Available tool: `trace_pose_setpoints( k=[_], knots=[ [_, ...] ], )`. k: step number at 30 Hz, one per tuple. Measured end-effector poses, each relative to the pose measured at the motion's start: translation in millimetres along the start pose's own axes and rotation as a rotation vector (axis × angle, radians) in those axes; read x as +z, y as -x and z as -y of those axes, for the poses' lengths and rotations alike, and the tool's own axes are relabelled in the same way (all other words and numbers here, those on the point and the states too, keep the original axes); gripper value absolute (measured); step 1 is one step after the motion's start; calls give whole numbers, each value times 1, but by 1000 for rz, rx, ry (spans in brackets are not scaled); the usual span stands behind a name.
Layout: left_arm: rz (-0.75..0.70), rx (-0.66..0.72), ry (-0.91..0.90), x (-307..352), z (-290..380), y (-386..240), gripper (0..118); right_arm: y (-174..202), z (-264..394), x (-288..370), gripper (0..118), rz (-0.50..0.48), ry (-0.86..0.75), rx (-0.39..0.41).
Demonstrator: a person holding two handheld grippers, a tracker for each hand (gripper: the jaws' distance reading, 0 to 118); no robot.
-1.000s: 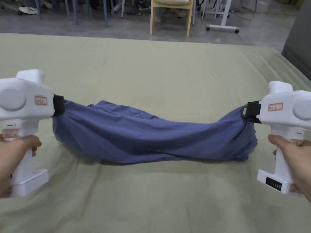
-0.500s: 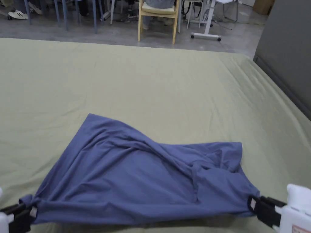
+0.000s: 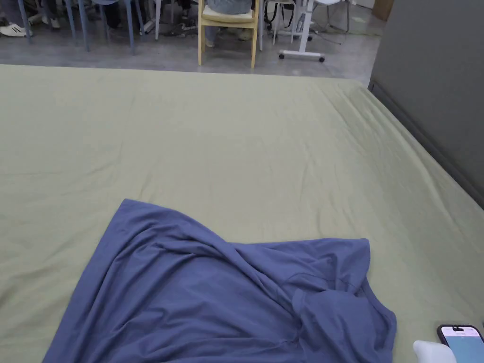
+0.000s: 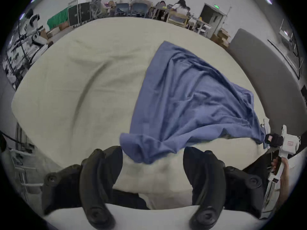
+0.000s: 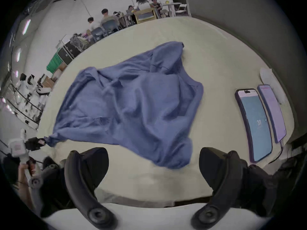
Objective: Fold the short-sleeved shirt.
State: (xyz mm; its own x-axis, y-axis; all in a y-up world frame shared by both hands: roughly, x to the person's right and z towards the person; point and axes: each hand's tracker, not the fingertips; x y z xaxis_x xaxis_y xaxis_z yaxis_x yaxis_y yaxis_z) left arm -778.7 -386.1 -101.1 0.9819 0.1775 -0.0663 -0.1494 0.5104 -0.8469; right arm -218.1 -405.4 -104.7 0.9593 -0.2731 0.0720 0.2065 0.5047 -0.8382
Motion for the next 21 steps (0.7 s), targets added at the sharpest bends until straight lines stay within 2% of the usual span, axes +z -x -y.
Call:
trace_pose_setpoints(
  k=[3,4,6,7,8,9,10,11,12,13,17,20,21],
  knots=[
    [-76,-49,-89,54,0,-6,87,14,-1,43,114,-64,-36,-39],
    [-99,-69,-133,75,0,-9,87,22,-4,62,114,-73,-78,-13],
    [-97,-107,-226,114,1,-16,87,44,-6,102,110,1,-186,87],
    [-95,-126,-291,129,1,-19,85,54,-5,118,100,36,-249,136],
    [-116,-150,-355,139,-1,-24,62,63,-3,126,68,51,-303,159],
    [-166,-175,-365,143,-7,-28,10,72,-2,131,27,51,-336,185],
    [-255,-171,-375,145,-5,-34,0,76,-3,131,4,57,-334,185],
    [-192,-188,-358,143,-8,-35,0,75,-2,131,4,35,-327,161],
    [-169,-197,-332,140,-14,-36,0,74,-4,129,4,-31,-312,141],
    [-177,-191,-342,136,-15,-39,0,72,-6,124,4,-52,-291,115],
    [-133,-243,-343,103,-50,-49,0,75,-7,112,4,-14,-274,136],
    [-43,-294,-338,67,-102,-68,0,75,-9,104,4,-29,-247,135],
    [9,-289,-335,49,-123,-72,7,76,-11,102,4,-35,-238,133]
  ],
)
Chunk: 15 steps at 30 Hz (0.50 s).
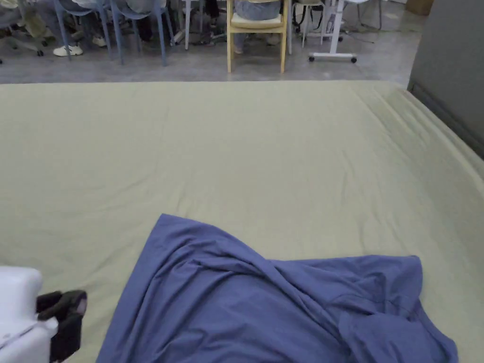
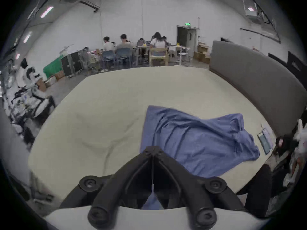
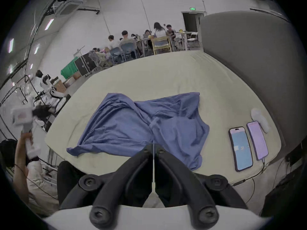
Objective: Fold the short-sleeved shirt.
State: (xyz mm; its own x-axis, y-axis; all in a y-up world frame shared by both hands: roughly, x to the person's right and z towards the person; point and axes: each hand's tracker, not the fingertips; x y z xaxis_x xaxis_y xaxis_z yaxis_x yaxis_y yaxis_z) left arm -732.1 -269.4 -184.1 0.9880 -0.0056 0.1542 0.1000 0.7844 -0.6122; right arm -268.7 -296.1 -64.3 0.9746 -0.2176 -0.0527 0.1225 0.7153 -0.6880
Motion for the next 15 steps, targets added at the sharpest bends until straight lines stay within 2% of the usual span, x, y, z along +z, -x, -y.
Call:
trace_pose_setpoints(
  k=[1,2,3,5,7,10,12,15],
  knots=[
    [60,24,10,-30,-22,11,34,1,-1,-4,4,-3,6,-1],
    [110,56,32,-61,-36,15,89,1,-1,-8,4,-2,14,-2],
    [133,89,82,-100,-51,17,98,2,-3,-13,4,-1,25,-2],
    [129,124,143,-172,-81,25,98,0,-5,-21,4,-3,40,-12],
    [57,126,238,-249,-97,28,98,-1,-8,-32,4,6,57,-22],
    [4,118,333,-333,-107,31,98,-8,-12,-47,4,36,85,-34],
    [9,117,398,-372,-104,32,97,-12,-19,-56,4,53,108,-40],
    [68,103,463,-398,-89,24,95,-21,-23,-69,4,76,133,-48]
  ],
)
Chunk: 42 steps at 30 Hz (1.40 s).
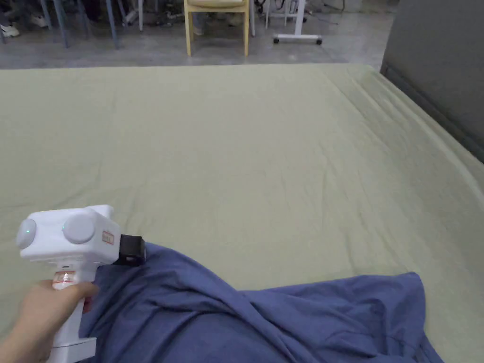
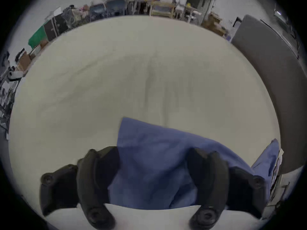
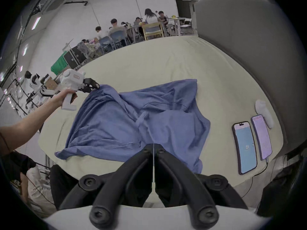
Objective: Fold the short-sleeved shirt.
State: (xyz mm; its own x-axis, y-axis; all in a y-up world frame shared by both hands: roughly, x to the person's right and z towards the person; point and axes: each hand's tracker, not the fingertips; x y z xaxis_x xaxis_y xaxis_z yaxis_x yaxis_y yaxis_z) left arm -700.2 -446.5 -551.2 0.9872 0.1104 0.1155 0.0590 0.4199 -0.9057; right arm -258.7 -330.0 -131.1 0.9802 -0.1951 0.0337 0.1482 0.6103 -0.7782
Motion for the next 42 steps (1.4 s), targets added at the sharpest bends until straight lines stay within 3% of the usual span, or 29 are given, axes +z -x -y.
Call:
trace_pose_setpoints(
  k=[1,2,3,4,7,12,13,14,15,16,17,18,20,21,22,23,25,28,30,33,36,37,42],
  knots=[
    [11,-7,3,2,9,-6,84,-4,0,-4,4,10,7,-1],
    [-98,-62,-77,10,15,-11,70,-6,-1,-7,4,15,12,0],
    [-44,-93,-137,21,19,-12,41,-7,-1,-11,4,23,18,3],
    [7,-69,-117,24,19,-10,0,-9,-1,-15,4,26,23,6],
    [-54,-107,-138,43,18,-22,0,-15,1,-27,4,12,35,-2],
    [57,-48,-215,94,22,-22,0,-24,-28,-33,4,-14,-25,-23],
    [63,-40,-245,109,28,-25,0,-29,-44,-34,18,-18,-49,-48],
    [70,-52,-273,120,33,-24,0,-37,-61,-39,84,-13,-57,-94],
    [76,-59,-297,133,40,-26,0,-50,-79,-56,118,-42,-44,-141],
    [77,-64,-317,143,46,-29,0,-64,-98,-71,117,-123,-2,-157],
    [78,-68,-324,151,52,-31,0,-78,-113,-79,118,-103,-99,-184],
    [79,-69,-337,150,54,-25,0,-88,-128,-101,118,-115,-64,-254],
    [80,-69,-347,156,59,-26,0,-107,-155,-138,118,-72,22,-319],
    [80,-68,-349,157,60,-26,0,-109,-158,-168,118,-55,48,-287],
    [82,-59,-351,157,66,-27,0,-112,-164,-188,116,29,81,-278],
    [88,-47,-354,156,66,-26,0,-113,-168,-205,92,87,114,-252],
    [99,-10,-356,151,67,-23,0,-113,-165,-232,6,103,184,-196],
    [109,20,-361,149,69,-21,0,-98,-149,-238,4,63,186,-199],
    [110,36,-370,147,72,-21,0,-89,-147,-224,4,127,148,-116],
    [87,28,-463,170,79,-20,0,-81,-158,-190,4,99,19,-73],
    [119,41,-554,219,80,-21,0,-68,-184,-139,4,21,-116,-42],
    [129,48,-592,240,78,-21,0,-44,-186,-103,4,9,-193,-14],
    [120,-18,-831,363,71,-38,0,2,-233,13,4,-80,-475,43]
  ],
)
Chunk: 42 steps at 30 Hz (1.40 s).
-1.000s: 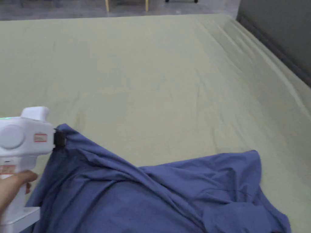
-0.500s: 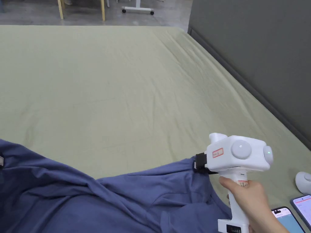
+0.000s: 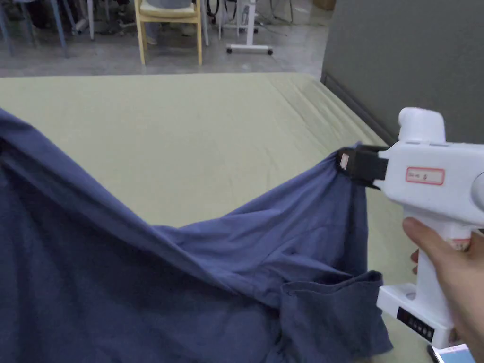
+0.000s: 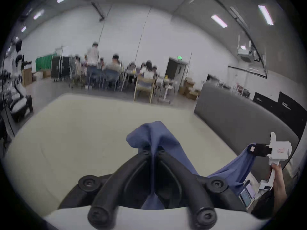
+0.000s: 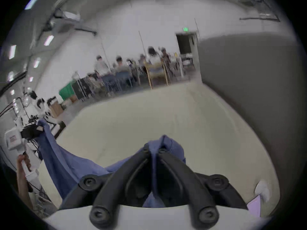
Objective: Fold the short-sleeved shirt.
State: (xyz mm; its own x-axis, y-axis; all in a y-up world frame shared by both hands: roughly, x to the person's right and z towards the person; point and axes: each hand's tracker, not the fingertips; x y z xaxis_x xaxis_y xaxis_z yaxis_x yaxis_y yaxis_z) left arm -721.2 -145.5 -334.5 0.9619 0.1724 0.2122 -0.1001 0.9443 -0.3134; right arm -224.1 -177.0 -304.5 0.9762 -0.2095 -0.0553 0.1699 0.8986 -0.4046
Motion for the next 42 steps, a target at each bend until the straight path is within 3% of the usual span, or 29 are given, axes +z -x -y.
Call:
trace_pose_setpoints(
  k=[2,8,12,19,24,28,32,36,42],
  knots=[
    [3,-34,-103,31,-41,-8,0,19,-43,30,4,-31,-98,29],
    [-77,-119,-287,88,-168,-17,0,31,-177,84,4,-132,-273,13],
    [-214,-150,-318,96,-246,-15,0,35,-260,97,4,-77,-325,33],
    [-313,-50,-321,55,-337,18,0,43,-363,49,4,-33,-318,29],
    [-410,-104,-296,-8,-362,33,0,59,-400,-14,4,-31,-308,9],
    [-422,-124,-283,-52,-350,43,0,68,-399,-62,4,-11,-296,39],
    [-413,-106,-229,-102,-296,65,0,59,-358,-118,4,-3,-237,45],
    [-388,-62,-72,-160,-206,91,0,21,-278,-189,4,14,-74,-31],
    [-328,141,171,-229,-57,123,0,-35,-118,-266,4,62,161,-123]
  ],
)
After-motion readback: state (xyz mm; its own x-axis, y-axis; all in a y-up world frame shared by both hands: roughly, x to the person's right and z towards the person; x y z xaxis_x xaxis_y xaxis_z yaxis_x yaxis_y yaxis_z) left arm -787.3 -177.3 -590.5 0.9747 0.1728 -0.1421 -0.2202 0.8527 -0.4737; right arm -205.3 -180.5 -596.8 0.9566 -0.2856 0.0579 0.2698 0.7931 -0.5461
